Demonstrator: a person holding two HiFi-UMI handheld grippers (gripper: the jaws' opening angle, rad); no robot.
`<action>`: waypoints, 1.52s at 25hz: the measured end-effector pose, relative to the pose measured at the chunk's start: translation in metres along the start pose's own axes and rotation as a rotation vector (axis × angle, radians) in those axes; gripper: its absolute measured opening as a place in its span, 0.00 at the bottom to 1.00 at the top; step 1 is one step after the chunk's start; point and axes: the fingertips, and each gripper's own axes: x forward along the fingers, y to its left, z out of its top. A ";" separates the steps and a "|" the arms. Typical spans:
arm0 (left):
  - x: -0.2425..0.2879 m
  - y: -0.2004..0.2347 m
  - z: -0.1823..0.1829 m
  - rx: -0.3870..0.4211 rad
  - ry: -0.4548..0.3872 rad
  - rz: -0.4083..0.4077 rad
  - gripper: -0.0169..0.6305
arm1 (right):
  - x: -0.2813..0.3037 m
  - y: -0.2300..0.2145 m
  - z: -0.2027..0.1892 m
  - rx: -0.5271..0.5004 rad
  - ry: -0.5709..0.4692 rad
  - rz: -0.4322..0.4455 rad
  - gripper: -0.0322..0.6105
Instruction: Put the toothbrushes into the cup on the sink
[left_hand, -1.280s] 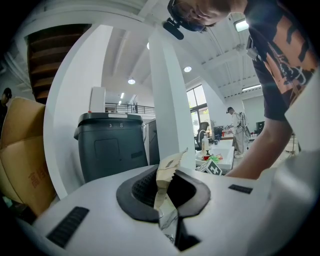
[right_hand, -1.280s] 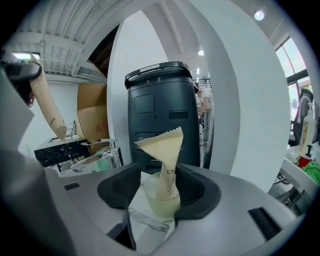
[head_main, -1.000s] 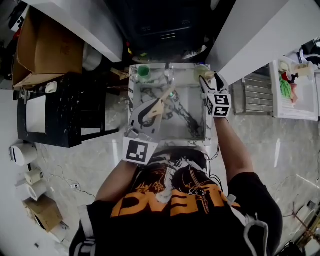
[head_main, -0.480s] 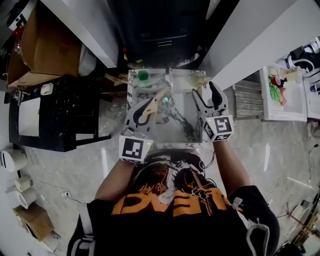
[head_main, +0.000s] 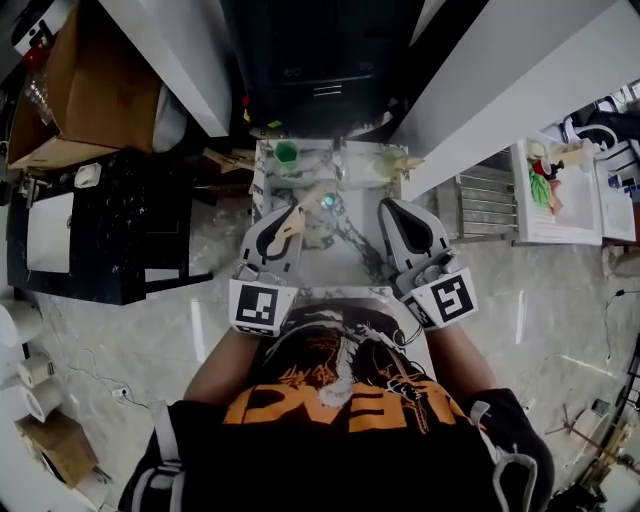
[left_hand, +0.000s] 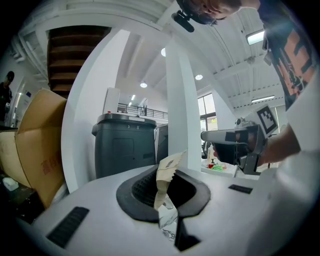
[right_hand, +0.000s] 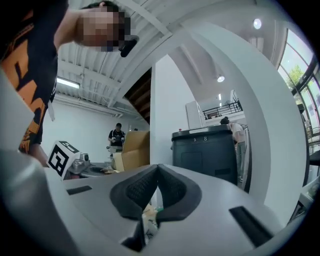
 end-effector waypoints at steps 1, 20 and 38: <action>-0.001 0.003 0.000 -0.001 0.001 0.009 0.09 | 0.002 0.005 0.004 0.011 -0.004 0.011 0.07; 0.047 0.098 -0.027 0.054 0.104 0.148 0.09 | 0.008 0.023 0.017 0.009 0.012 0.022 0.07; 0.137 0.128 -0.136 0.065 0.274 0.104 0.09 | -0.002 0.000 0.017 -0.037 0.088 -0.102 0.07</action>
